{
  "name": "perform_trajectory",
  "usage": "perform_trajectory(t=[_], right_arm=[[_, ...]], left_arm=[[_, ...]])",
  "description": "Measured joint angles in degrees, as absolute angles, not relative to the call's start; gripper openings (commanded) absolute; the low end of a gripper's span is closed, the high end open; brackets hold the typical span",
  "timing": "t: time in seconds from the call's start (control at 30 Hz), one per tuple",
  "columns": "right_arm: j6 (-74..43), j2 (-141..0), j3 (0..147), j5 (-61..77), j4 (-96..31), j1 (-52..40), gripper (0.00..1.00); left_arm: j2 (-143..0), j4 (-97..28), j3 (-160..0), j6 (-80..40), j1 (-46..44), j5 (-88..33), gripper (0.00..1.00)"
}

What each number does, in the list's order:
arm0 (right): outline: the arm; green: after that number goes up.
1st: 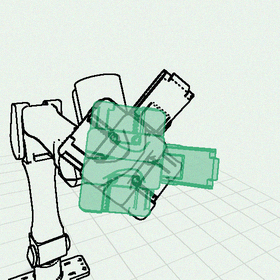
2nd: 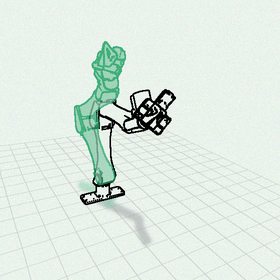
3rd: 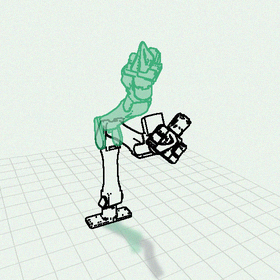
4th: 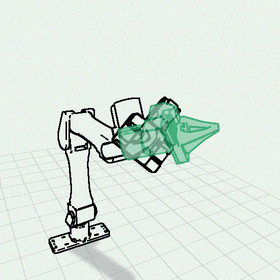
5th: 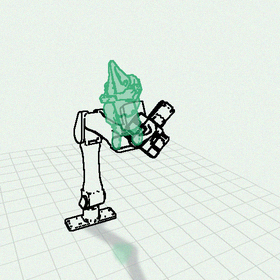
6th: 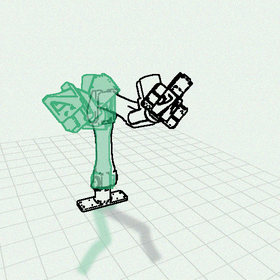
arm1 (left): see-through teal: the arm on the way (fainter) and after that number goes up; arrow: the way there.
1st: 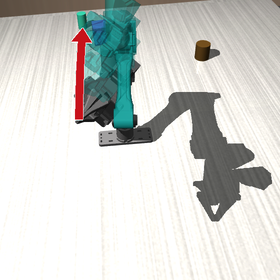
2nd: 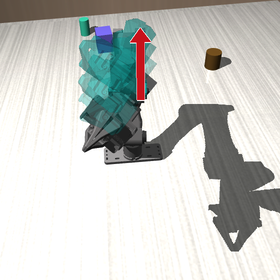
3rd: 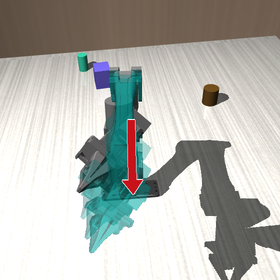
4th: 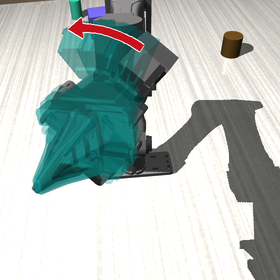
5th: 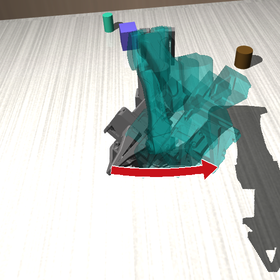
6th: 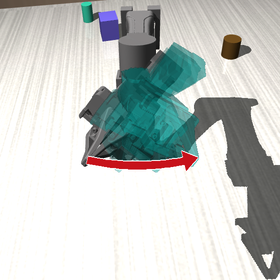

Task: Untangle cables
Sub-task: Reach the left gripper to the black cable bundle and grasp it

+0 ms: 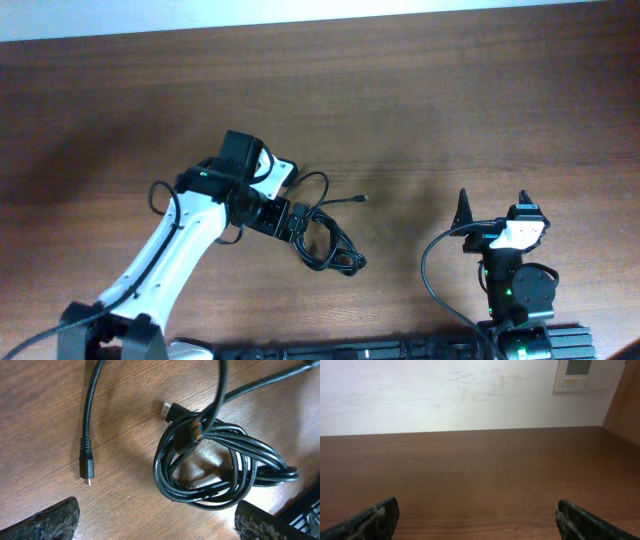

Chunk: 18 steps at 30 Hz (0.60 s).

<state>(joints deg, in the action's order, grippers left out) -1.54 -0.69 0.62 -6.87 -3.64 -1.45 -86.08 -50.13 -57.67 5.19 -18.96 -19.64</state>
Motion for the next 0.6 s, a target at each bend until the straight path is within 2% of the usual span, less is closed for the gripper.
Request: perform_trajectory(t=[0.13, 0.23, 0.37, 0.57, 0.6], right_arm=[[-1.54, -0.69, 0.62, -6.87, -3.64, -1.45, 0.99], [-1.56, -0.69, 0.62, -6.87, -3.64, -1.45, 0.99], [-1.58, -0.69, 0.62, -6.90, -3.64, -1.45, 0.99], [-1.54, -0.69, 0.62, -6.87, -3.64, -1.45, 0.99], [-1.54, -0.69, 0.62, -6.85, -3.64, -1.45, 0.99]], left_arm=[[-89.43, -51.31, -57.67, 3.75, -19.16, -19.77, 1.00], [-90.76, -51.13, -57.67, 3.53, -21.21, -19.73, 0.96], [-92.58, -50.52, -57.67, 3.40, -24.01, -19.20, 0.88], [-97.76, -48.27, -57.65, 3.33, -24.10, -18.41, 0.83], [-98.19, -47.46, -57.65, 3.33, -24.10, -18.44, 0.78]])
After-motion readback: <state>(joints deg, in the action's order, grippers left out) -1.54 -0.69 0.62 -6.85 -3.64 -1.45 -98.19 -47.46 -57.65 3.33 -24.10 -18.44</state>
